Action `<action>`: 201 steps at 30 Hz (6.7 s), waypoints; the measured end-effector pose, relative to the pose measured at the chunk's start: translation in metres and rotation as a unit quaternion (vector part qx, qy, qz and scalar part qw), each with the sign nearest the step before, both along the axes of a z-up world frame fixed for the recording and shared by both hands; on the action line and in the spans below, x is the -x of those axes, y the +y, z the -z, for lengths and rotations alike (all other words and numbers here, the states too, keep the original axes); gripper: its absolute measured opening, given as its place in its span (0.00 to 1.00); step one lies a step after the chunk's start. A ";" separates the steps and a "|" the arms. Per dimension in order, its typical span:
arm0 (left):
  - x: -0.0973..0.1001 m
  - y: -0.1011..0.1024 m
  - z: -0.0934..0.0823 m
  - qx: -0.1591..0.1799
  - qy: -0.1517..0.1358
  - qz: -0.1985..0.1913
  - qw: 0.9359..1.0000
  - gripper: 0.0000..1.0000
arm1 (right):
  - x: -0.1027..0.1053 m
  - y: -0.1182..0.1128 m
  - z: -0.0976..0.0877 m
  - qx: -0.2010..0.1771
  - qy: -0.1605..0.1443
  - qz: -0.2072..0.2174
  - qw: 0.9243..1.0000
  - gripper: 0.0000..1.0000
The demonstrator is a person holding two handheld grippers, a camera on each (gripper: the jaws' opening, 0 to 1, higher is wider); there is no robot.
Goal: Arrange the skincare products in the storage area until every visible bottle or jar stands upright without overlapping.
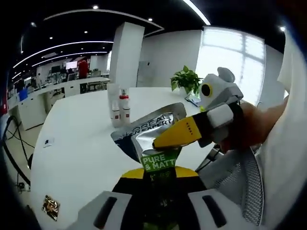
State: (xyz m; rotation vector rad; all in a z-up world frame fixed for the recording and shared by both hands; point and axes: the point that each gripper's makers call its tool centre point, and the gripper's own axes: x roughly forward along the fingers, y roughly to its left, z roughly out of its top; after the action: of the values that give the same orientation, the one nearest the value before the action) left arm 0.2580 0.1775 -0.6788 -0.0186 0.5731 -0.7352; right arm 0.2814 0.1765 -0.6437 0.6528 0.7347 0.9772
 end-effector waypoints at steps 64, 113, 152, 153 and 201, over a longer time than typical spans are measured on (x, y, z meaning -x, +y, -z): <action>0.012 0.037 -0.106 0.516 0.129 0.046 0.846 0.04 | 0.029 0.032 -0.074 -0.084 0.048 -0.130 0.987 0.03; -0.022 0.088 -0.094 0.598 0.155 -0.016 0.786 0.02 | 0.027 0.074 -0.043 -0.062 0.066 -0.118 0.989 0.25; -0.029 0.098 -0.092 0.611 0.153 -0.034 0.776 0.02 | -0.004 0.046 -0.049 -0.041 -0.025 -0.022 0.999 0.25; -0.031 0.100 -0.090 0.613 0.154 -0.043 0.774 0.02 | -0.008 0.043 -0.049 -0.015 -0.055 -0.019 0.998 0.36; -0.011 0.074 -0.112 0.610 0.145 0.039 0.778 0.12 | 0.008 0.036 -0.076 -0.175 0.028 -0.003 0.984 0.00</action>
State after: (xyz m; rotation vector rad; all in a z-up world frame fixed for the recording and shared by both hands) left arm 0.2692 0.2513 -0.5670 -1.3534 0.2951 -1.0922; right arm 0.2731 0.2126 -0.5681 0.9866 0.6192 1.1091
